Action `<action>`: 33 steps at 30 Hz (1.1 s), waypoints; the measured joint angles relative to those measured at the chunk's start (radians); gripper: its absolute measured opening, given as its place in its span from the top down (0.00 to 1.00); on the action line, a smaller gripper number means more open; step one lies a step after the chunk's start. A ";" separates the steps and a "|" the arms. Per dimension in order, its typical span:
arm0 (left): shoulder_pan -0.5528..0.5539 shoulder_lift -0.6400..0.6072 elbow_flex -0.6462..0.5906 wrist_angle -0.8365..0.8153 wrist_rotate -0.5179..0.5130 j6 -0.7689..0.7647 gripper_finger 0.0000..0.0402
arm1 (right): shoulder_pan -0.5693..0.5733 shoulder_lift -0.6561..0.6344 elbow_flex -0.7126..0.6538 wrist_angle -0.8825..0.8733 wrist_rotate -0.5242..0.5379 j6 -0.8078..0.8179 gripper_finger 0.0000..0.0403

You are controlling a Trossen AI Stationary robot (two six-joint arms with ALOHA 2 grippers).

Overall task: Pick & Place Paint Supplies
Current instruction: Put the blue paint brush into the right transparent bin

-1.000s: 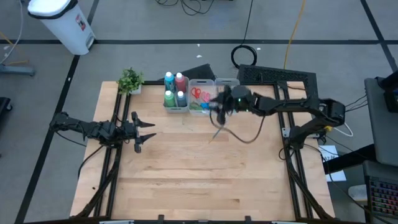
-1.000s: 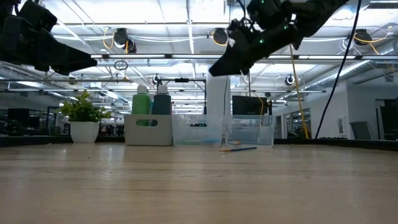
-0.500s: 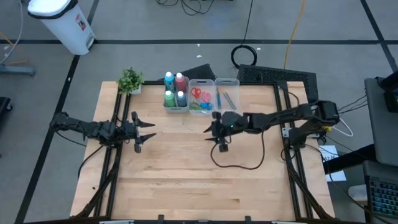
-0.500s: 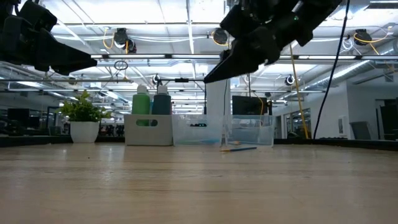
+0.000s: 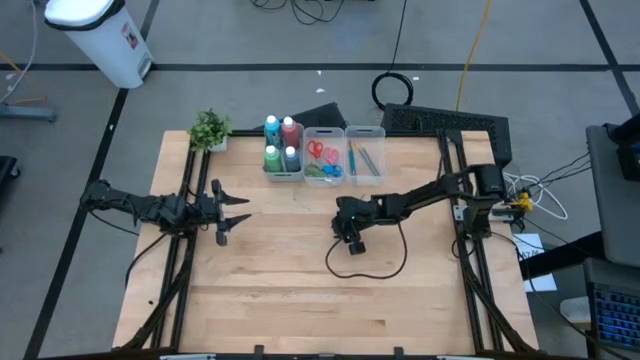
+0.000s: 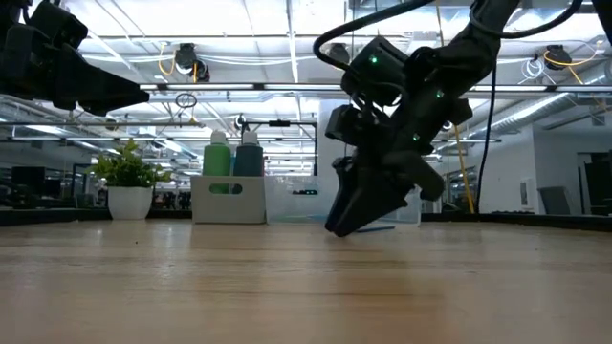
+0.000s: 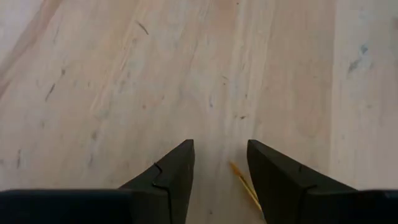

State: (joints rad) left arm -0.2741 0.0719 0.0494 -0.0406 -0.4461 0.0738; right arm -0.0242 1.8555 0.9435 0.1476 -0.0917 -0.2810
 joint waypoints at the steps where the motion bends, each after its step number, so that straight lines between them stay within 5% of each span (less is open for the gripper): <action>1: 0.000 0.000 0.000 0.000 0.000 0.000 0.50 | 0.000 0.004 0.000 0.000 0.015 0.000 0.65; 28: 0.000 0.000 0.000 0.000 0.000 0.000 0.50 | -0.046 -0.004 0.001 -0.209 0.091 0.031 0.78; 33: 0.000 0.000 0.000 0.000 0.000 0.000 0.50 | -0.046 -0.004 0.000 -0.213 0.089 0.029 0.87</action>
State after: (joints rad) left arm -0.2741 0.0722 0.0497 -0.0407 -0.4460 0.0738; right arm -0.0704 1.8514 0.9432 -0.0650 -0.0032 -0.2515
